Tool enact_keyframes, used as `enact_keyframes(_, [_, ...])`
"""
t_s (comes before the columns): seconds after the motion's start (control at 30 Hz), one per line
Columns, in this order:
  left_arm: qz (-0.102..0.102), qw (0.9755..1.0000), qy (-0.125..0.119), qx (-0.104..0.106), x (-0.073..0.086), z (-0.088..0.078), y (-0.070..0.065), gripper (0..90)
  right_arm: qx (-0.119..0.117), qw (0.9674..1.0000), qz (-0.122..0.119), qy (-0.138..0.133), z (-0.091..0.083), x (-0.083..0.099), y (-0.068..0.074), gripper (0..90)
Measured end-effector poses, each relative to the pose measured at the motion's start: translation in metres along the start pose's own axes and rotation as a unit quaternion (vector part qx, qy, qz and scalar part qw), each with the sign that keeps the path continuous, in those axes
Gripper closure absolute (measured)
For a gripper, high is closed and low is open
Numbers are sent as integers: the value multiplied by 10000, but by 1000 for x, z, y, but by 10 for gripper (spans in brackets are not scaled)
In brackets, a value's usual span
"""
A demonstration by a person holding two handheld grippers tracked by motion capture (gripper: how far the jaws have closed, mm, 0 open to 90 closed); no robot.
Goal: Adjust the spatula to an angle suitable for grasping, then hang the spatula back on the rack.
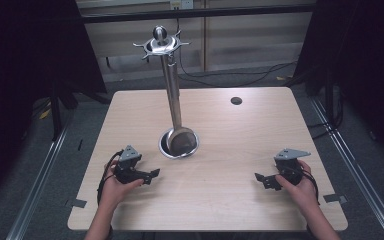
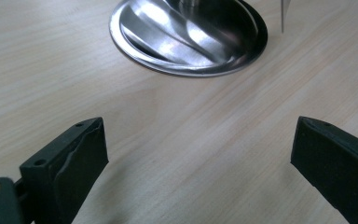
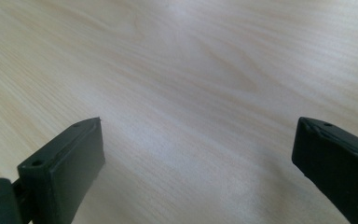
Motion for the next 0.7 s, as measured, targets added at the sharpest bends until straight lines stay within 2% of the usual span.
enact_keyframes(0.03, [0, 10000, 0, 0, 0, 0, 0, 35, -32, 10000, 27, -35, -2, -1, 0, 20])
enact_keyframes(0.07, [-66, 9999, -117, -17, -1, -5, 0, 36, -33, 10000, 3, -52, -4, -3, -1, 20])
enact_keyframes(0.27, [-70, 9998, -206, -3, -1, -14, 1, 35, -32, 9997, 62, -222, -13, -10, -6, 20])
enact_keyframes(0.33, [-30, 9999, -166, 16, 0, -17, 2, 36, 14, 9996, 107, -264, -18, -11, -10, 20])
enact_keyframes(0.7, [-86, 9997, -227, -47, 6, -30, 8, 35, 71, 9998, 102, -153, -28, 2, -21, 20])
Point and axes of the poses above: each handheld gripper's, and its own axes: z roughly forward along the jaws, x roughly out of its underside, y roughly to its left, the point moved 1 cm from there along z, roughly forward along the jaws, and after that the axes turned 6 degrees about x, right-handed, at the moved point
